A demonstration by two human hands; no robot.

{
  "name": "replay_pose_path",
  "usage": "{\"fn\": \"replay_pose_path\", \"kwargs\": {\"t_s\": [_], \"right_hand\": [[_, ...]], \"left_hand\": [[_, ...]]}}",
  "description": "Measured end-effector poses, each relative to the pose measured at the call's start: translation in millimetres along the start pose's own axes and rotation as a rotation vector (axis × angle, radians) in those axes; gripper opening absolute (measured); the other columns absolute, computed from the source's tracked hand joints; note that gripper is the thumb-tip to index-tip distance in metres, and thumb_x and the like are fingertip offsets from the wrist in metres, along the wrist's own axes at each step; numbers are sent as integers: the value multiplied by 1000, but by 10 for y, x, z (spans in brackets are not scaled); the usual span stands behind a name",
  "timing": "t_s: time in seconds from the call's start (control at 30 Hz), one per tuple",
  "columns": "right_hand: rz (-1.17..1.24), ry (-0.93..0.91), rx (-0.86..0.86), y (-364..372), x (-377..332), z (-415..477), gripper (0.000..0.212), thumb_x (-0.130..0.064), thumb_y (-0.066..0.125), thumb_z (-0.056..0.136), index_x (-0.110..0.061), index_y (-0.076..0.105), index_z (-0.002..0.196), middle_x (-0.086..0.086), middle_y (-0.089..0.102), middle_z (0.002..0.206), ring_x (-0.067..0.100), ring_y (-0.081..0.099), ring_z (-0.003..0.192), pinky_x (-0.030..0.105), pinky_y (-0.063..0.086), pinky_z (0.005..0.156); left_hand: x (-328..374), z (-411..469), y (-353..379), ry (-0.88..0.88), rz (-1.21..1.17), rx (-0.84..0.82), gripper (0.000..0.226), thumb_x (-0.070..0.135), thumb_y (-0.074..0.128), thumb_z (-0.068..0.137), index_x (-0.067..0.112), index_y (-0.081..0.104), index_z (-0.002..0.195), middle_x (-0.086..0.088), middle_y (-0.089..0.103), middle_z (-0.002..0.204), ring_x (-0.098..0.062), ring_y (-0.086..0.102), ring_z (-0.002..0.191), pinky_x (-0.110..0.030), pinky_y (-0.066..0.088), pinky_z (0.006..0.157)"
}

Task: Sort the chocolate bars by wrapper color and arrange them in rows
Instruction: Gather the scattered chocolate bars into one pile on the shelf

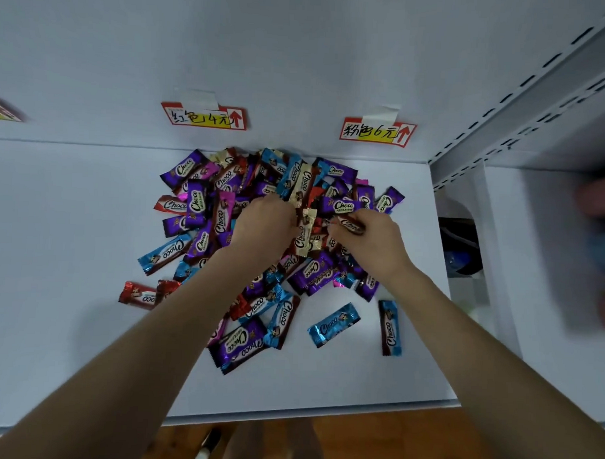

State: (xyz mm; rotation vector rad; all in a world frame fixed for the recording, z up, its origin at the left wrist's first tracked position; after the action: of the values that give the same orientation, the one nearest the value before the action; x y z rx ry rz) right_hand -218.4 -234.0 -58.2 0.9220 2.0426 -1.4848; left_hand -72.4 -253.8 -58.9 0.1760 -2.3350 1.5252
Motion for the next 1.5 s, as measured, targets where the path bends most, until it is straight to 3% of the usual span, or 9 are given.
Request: {"fn": "replay_pose_path", "kwargs": {"t_s": [0.23, 0.43, 0.53, 0.67, 0.77, 0.83, 1.07, 1.2, 1.5], "right_hand": [[-318, 52, -50, 335, -162, 183, 44, -47, 66, 79, -12, 43, 65, -1, 43, 58, 16, 46, 55, 24, 25, 46], [146, 24, -43, 170, -192, 158, 16, -12, 67, 77, -10, 54, 69, 0, 54, 63, 8, 47, 53, 13, 35, 45], [225, 18, -52, 5, -147, 132, 5, -5, 58, 79, -3, 54, 77, 10, 61, 68, 21, 58, 60, 22, 46, 53], [-86, -165, -214, 185, -257, 39, 15, -17, 55, 89, -9, 54, 102, -6, 52, 77, 9, 50, 63, 9, 41, 58], [-309, -228, -313, 434, -240, -8, 29, -29, 60, 87, -8, 54, 106, 2, 59, 89, 17, 55, 79, 28, 44, 67], [-326, -224, -279, 432, -224, -11, 24, -29, 62, 86, -11, 56, 99, 2, 59, 88, 18, 54, 80, 27, 39, 63], [87, -27, -279, 143, 5, -139, 20, -15, 64, 80, -17, 49, 68, -3, 49, 61, 7, 42, 51, 18, 33, 51], [229, 90, -207, 33, 116, -156, 10, -6, 62, 80, -6, 53, 76, 6, 50, 63, 13, 47, 56, 25, 37, 51], [652, 286, -188, 49, 196, -267, 21, 7, 59, 84, -10, 53, 92, 11, 63, 77, 11, 65, 54, 18, 54, 53]], "left_hand": [[-143, -178, 33, -120, -28, 25, 48, 35, 67, 84, 4, 46, 116, -14, 47, 117, -28, 50, 106, -31, 40, 84], [-86, -150, 21, -63, 110, -2, 27, 19, 57, 92, 4, 44, 111, -15, 51, 112, -31, 54, 103, -31, 41, 78], [-131, -158, -2, -99, -79, 10, 27, 14, 56, 90, 1, 48, 112, -13, 45, 107, -27, 51, 92, -25, 33, 70], [-279, -37, -225, -169, -422, 221, 6, 6, 52, 88, 4, 47, 91, -2, 45, 79, -13, 40, 63, -10, 33, 50], [-301, 155, -309, -150, -470, 263, 12, 10, 54, 90, 8, 45, 82, 4, 42, 66, -11, 39, 59, -10, 30, 45], [-268, 286, -305, -134, -394, 260, 24, 21, 60, 89, 9, 45, 74, 2, 42, 63, -17, 42, 60, -20, 29, 48], [-59, 572, -241, -160, -25, 171, 48, 47, 64, 83, 11, 57, 114, -10, 60, 109, -28, 60, 98, -32, 40, 67], [-44, 573, -187, -136, 40, 68, 30, 34, 67, 84, 12, 46, 88, -9, 55, 101, -28, 58, 95, -36, 42, 69], [-450, -123, -362, -120, -651, 255, 15, 8, 60, 85, 8, 48, 76, -2, 50, 63, -2, 44, 52, -14, 34, 49]]}}
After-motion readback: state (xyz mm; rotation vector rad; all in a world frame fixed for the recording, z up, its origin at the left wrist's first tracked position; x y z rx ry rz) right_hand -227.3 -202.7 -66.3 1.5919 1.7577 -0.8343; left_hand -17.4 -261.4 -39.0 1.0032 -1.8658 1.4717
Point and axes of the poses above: each hand's wrist, its own z-axis towards the middle knuckle, its own y-axis out of the palm, x = y × z, the point moved 7 cm from there along z, towards the middle knuckle
